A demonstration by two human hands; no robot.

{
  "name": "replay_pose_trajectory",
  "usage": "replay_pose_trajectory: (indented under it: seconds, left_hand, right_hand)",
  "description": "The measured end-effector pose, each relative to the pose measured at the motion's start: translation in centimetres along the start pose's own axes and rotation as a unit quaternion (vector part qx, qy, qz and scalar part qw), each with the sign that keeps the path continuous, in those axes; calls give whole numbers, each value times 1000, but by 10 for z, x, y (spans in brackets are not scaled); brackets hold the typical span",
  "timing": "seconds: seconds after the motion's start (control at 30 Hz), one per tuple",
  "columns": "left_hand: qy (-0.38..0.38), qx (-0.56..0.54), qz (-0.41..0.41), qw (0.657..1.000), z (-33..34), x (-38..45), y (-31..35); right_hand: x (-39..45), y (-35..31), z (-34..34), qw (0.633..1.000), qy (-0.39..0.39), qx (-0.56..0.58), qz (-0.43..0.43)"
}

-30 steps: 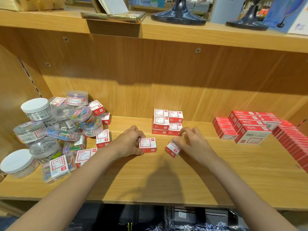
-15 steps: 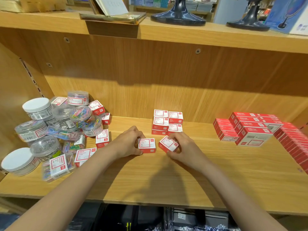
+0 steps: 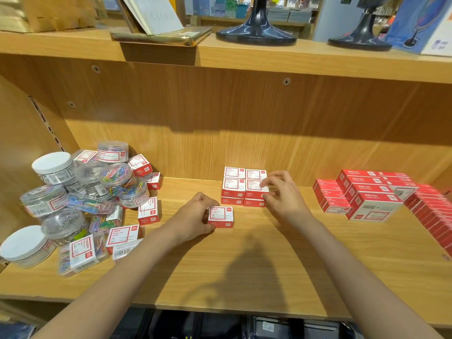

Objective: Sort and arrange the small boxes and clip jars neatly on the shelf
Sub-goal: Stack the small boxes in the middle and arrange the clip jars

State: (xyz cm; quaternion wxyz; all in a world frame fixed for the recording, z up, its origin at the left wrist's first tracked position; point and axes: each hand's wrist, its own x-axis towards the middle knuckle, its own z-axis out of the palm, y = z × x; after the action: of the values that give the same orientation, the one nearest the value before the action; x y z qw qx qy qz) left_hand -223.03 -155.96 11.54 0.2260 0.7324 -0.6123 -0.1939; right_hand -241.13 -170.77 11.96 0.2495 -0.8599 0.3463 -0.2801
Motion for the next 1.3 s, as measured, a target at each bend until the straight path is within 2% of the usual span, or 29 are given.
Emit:
replay_pose_trajectory:
  seconds: [0.13,0.2,0.23,0.3,0.37,0.53,0.73,0.9,1.0,1.07,1.13,1.23,1.3]
  left_hand:
    - [42,-42,-10,998,6,-2,-2]
    - [55,-69,-16,996,9,-2,-1]
    - [61,-85,-21,994,11,-1,-1]
    - [74,-118,-28,990,15,1,2]
    - [88,-133,-31,987,19,3,4]
    - [120,-134,-33,983,27,9,5]
    - [146,-131,-37,980,32,15,5]
    - [142,-118,-40,982,27,12,5]
    - [150,-51,-22,987,9,-3,0]
    - [167,-1,-3,986,-8,-19,-10]
    - [183,45,-10,982,-26,-37,-23]
    - [204,89,-36,974,-48,-63,-38]
    - [212,99,-59,970,-58,-78,-47]
  right_hand:
    - [-19,-3,-3,996,73,13,-43]
    - [-31,-7,3,994,59,4,-94]
    - [-36,-10,7,994,27,13,-106]
    - [-41,-16,18,995,-46,31,-89]
    - [-41,-16,31,995,-79,24,-61]
    - [-34,-12,49,999,-5,36,-40]
    - [-33,-11,53,997,5,-3,-80]
    - [-33,-19,48,997,5,-27,-75]
    - [-32,-32,45,995,37,-45,-80]
    - [-29,-47,49,991,35,-21,-126]
    - [-24,-64,62,984,5,16,-177]
    - [-14,-93,92,970,-164,71,-165]
    - [-7,-109,114,954,-250,53,-158]
